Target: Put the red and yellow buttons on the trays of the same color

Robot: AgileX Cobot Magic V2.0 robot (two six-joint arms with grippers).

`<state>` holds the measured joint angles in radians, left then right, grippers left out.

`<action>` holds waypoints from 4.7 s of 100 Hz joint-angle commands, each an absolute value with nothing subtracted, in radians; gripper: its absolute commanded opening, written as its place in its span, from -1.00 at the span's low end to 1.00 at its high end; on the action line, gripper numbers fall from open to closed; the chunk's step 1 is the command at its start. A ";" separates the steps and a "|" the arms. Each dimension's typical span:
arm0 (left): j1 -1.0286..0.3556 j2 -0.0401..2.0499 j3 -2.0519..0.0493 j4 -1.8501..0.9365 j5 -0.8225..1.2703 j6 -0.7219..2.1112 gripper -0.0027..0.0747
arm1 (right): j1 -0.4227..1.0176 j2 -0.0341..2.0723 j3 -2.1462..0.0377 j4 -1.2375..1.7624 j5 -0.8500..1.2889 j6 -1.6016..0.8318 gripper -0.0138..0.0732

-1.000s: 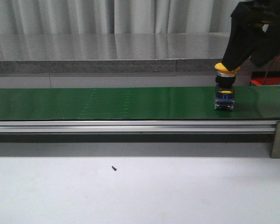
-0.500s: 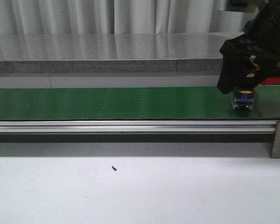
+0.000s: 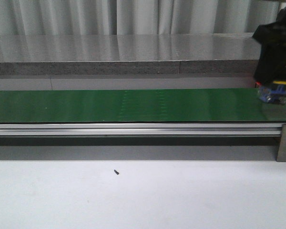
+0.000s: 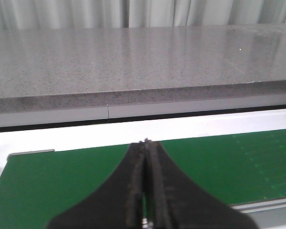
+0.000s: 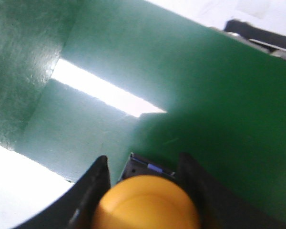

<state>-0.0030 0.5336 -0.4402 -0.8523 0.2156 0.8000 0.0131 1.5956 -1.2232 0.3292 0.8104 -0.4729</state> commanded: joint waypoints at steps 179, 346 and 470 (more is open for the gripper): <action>-0.012 0.535 -0.470 -0.871 0.169 0.799 -0.98 | -0.546 1.811 -1.336 0.290 0.789 -0.466 0.30; -0.012 0.535 -0.470 -0.871 0.169 0.799 -0.98 | 0.092 0.744 -0.661 0.309 0.342 -0.416 0.26; -0.012 0.535 -0.470 -0.871 0.169 0.799 -0.43 | 0.091 0.571 -0.573 0.309 0.411 -0.381 -0.82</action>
